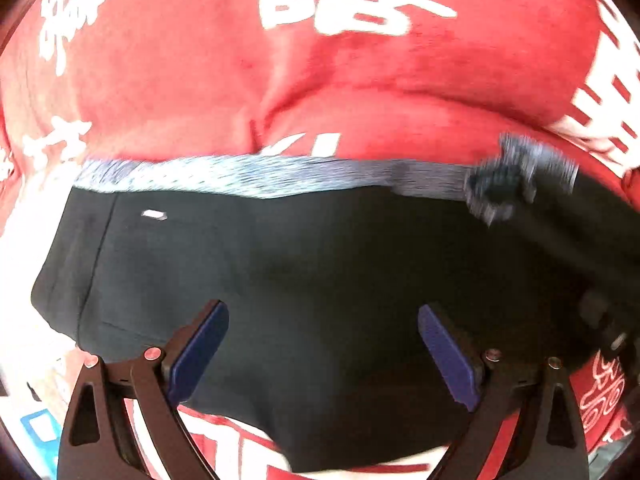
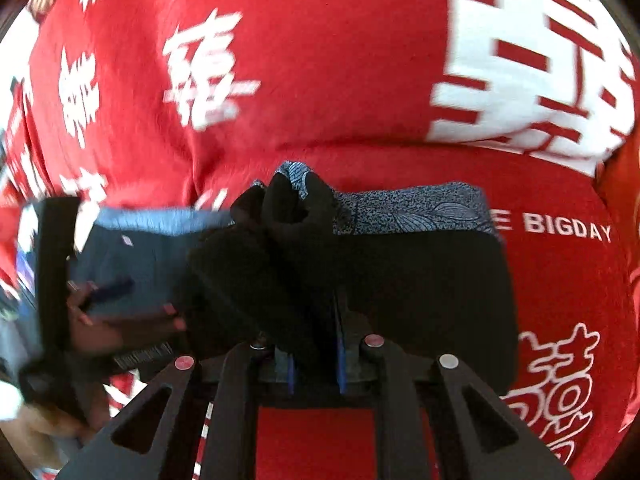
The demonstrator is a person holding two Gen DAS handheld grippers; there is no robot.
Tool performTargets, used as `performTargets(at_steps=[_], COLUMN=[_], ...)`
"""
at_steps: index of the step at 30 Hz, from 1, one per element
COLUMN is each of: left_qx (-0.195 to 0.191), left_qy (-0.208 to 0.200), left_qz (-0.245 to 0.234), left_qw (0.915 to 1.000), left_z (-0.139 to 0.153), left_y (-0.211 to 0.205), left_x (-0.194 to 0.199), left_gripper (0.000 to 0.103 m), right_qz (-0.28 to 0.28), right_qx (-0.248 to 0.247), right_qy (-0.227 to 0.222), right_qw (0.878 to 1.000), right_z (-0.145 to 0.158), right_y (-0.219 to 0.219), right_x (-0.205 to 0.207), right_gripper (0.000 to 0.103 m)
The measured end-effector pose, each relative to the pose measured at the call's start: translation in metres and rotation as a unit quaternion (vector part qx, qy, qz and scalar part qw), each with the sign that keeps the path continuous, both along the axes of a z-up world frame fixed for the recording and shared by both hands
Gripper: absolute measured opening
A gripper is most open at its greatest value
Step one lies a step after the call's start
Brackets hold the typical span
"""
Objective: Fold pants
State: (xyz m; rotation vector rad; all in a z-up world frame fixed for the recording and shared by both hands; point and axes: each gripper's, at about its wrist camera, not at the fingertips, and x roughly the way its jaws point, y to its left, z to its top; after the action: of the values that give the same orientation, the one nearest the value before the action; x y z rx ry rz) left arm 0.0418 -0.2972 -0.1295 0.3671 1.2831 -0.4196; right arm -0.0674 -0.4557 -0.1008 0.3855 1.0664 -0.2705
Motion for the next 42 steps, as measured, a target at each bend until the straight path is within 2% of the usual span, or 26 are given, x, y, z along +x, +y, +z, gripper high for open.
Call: performTargets(at_steps=[3, 7, 9, 11, 14, 17, 21, 25, 26, 27, 29, 30, 33, 36, 38, 41, 42], left_qx=[-0.001, -0.003, -0.006, -0.008, -0.027, -0.066, -0.104, -0.112, -0.11, -0.106, -0.094, -0.092, -0.088, -0.103, -0.086, -0.058, -0.057], left_qy=[0.003, 0.001, 0.005, 0.012, 0.024, 0.049, 0.078, 0.097, 0.1, 0.106, 0.133, 0.142, 0.162, 0.156, 0.132, 0.138, 0.141], left_qz=[0.006, 0.0, -0.003, -0.009, -0.023, -0.051, -0.112, -0.152, -0.157, -0.156, -0.146, -0.139, -0.127, -0.139, -0.155, -0.156, -0.152], left_qw=[1.0, 1.0, 1.0, 0.9999, 0.9991, 0.9953, 0.9852, 0.9773, 0.9764, 0.9764, 0.9758, 0.9756, 0.9746, 0.9725, 0.9753, 0.9762, 0.9766], left_z=[-0.007, -0.013, -0.01, -0.007, 0.006, 0.022, 0.035, 0.026, 0.022, 0.018, 0.005, 0.001, -0.006, 0.01, 0.016, -0.001, -0.008], left_y=[0.011, 0.015, 0.019, 0.018, 0.012, -0.002, -0.033, -0.064, -0.07, -0.072, -0.076, -0.076, -0.076, -0.071, -0.067, -0.059, -0.057], left_x=[0.014, 0.028, 0.031, 0.033, 0.028, 0.018, -0.006, -0.025, -0.028, -0.029, -0.029, -0.027, -0.023, -0.026, -0.032, -0.04, -0.042], left_gripper=[0.097, 0.097, 0.097, 0.097, 0.097, 0.097, 0.097, 0.097, 0.091, 0.078, 0.063, 0.049, 0.028, 0.025, 0.025, 0.016, 0.016], right_qz=[0.019, 0.042, 0.064, 0.086, 0.096, 0.058, -0.005, -0.044, -0.047, -0.05, -0.06, -0.065, -0.072, -0.072, -0.07, -0.066, -0.065], right_qx=[-0.059, -0.151, -0.17, -0.155, -0.115, -0.068, -0.017, 0.027, 0.035, 0.044, 0.062, 0.072, 0.095, 0.112, 0.113, 0.119, 0.122], right_qy=[0.037, 0.07, 0.07, 0.059, 0.033, 0.015, 0.026, 0.036, 0.037, 0.037, 0.032, 0.028, 0.022, 0.02, 0.016, 0.016, 0.017], right_qw=[0.997, 0.985, 0.981, 0.982, 0.988, 0.996, 1.0, 0.998, 0.998, 0.997, 0.996, 0.995, 0.993, 0.991, 0.991, 0.991, 0.99], right_z=[-0.022, -0.041, -0.04, -0.032, -0.013, 0.004, 0.011, 0.003, 0.001, -0.001, -0.003, -0.004, -0.008, -0.009, -0.005, -0.003, -0.004], right_y=[0.037, 0.073, 0.085, 0.091, 0.089, 0.064, 0.018, -0.013, -0.017, -0.021, -0.024, -0.027, -0.033, -0.037, -0.038, -0.042, -0.044], right_x=[0.013, 0.018, 0.018, 0.012, -0.007, -0.029, -0.056, -0.072, -0.074, -0.076, -0.08, -0.082, -0.086, -0.09, -0.093, -0.095, -0.095], right_gripper=[0.021, 0.027, 0.047, 0.054, 0.054, 0.054, 0.054, 0.054, 0.054, 0.054, 0.054, 0.052, 0.041, 0.034, 0.034, 0.034, 0.034])
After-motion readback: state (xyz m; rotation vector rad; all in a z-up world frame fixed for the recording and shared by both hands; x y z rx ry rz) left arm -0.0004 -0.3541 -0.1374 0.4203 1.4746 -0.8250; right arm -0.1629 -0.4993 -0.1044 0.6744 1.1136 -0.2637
